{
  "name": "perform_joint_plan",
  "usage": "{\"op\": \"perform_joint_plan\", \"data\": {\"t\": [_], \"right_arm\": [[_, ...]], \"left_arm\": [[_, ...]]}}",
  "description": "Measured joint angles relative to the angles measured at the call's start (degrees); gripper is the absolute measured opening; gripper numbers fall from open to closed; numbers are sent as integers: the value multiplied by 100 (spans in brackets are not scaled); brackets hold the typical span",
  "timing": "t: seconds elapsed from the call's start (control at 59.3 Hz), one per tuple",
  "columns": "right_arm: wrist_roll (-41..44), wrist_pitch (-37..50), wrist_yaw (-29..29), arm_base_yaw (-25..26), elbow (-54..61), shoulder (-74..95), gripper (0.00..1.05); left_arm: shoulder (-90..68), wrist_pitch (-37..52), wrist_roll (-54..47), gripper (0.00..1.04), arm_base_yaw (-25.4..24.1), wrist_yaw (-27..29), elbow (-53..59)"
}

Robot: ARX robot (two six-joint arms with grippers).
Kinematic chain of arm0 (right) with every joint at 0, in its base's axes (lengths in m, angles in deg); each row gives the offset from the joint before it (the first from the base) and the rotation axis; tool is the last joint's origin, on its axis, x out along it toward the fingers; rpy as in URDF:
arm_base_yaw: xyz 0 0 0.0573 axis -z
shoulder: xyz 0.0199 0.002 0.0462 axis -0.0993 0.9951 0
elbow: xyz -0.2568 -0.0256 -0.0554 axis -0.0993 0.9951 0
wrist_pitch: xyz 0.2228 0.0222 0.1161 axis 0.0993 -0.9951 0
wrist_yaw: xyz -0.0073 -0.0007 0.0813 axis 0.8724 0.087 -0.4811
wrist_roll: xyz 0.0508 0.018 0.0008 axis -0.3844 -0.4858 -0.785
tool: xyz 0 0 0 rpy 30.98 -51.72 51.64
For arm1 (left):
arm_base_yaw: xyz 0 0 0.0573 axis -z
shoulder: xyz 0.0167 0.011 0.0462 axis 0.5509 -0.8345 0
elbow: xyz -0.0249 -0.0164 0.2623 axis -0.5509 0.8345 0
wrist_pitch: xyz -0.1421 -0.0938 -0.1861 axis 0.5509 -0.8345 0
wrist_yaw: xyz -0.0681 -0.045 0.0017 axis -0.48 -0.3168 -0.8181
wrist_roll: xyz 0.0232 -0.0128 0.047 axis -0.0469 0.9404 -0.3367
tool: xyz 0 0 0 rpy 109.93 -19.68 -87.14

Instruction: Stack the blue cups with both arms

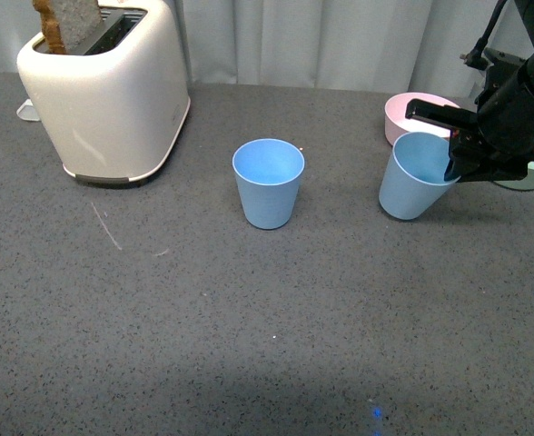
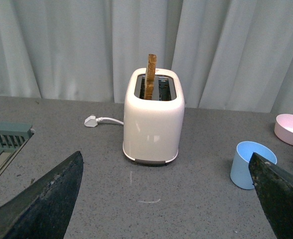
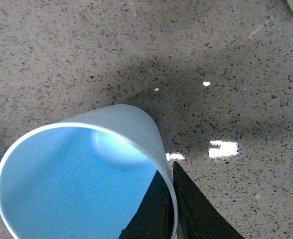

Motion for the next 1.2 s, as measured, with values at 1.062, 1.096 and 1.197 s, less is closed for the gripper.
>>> {"op": "perform_joint_plan", "data": {"t": [1.062, 1.096, 1.197], "right_arm": [[-24, -61, -997, -1318, -216, -824, 2], [-28, -31, -1001, -1318, -216, -820, 7], [-52, 151, -1080, -1307, -214, -824, 23]], "left_arm": [[-2, 0, 0, 98, 0, 0, 0], [-2, 0, -2, 98, 0, 0, 0], [-2, 0, -2, 98, 0, 0, 0]]}}
